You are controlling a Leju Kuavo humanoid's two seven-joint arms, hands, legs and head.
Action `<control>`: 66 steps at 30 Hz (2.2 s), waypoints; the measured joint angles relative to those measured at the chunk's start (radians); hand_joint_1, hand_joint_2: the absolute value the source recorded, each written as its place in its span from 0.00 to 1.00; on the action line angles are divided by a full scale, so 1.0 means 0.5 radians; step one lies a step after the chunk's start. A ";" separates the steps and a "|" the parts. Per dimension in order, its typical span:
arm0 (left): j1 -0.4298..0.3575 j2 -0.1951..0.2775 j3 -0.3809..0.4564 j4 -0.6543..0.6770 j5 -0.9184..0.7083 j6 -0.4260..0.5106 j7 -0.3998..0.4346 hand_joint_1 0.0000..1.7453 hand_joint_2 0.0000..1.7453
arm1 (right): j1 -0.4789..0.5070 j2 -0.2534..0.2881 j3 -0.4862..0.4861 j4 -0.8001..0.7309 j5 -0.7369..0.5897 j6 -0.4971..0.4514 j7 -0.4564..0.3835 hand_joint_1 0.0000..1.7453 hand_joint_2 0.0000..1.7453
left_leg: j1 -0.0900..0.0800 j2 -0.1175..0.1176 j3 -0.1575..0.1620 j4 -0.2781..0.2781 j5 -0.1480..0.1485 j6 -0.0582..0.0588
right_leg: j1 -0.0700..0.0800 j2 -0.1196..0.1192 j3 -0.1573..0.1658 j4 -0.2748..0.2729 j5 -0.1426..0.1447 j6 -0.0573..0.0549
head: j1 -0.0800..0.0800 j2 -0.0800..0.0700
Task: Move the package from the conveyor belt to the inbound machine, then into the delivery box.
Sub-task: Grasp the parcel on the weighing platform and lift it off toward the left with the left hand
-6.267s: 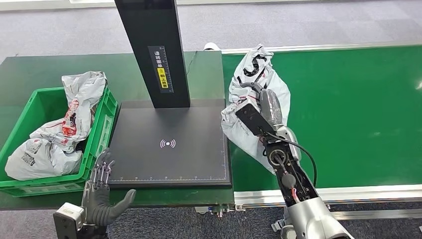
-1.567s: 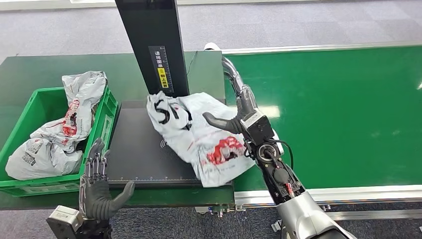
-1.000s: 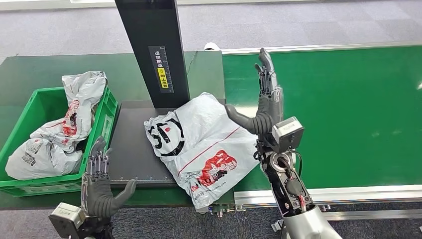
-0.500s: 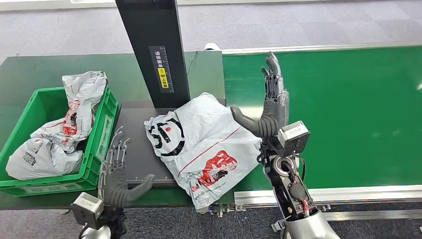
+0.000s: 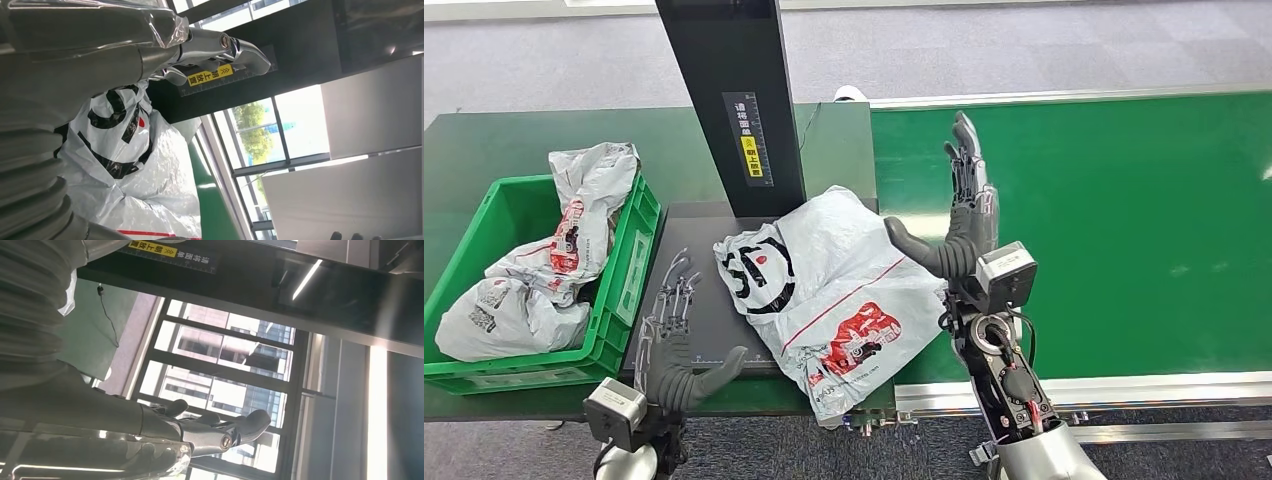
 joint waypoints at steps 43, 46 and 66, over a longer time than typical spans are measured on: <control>-0.901 0.068 -0.756 1.384 -1.541 0.002 0.695 0.94 1.00 | -0.034 -0.036 -0.007 0.532 0.210 0.459 0.518 0.00 1.00 | 0.000 -0.008 0.011 0.000 0.001 0.001 | -0.001 -0.005 0.016 0.000 0.001 0.001 | 0.000 0.000; -0.905 0.071 -0.756 1.384 -1.530 0.016 0.686 0.98 1.00 | -0.024 -0.036 -0.008 0.525 0.221 0.465 0.530 0.00 1.00 | 0.000 -0.008 0.015 0.000 0.001 0.001 | -0.001 -0.005 0.020 0.000 0.001 0.001 | 0.000 0.000; -0.489 0.137 -0.360 0.616 -0.990 1.210 0.205 1.00 1.00 | 0.020 -0.087 -0.042 0.456 0.155 0.481 0.501 0.00 1.00 | 0.000 -0.005 0.002 0.000 0.001 0.001 | 0.000 -0.003 0.003 0.000 0.000 0.001 | 0.000 0.000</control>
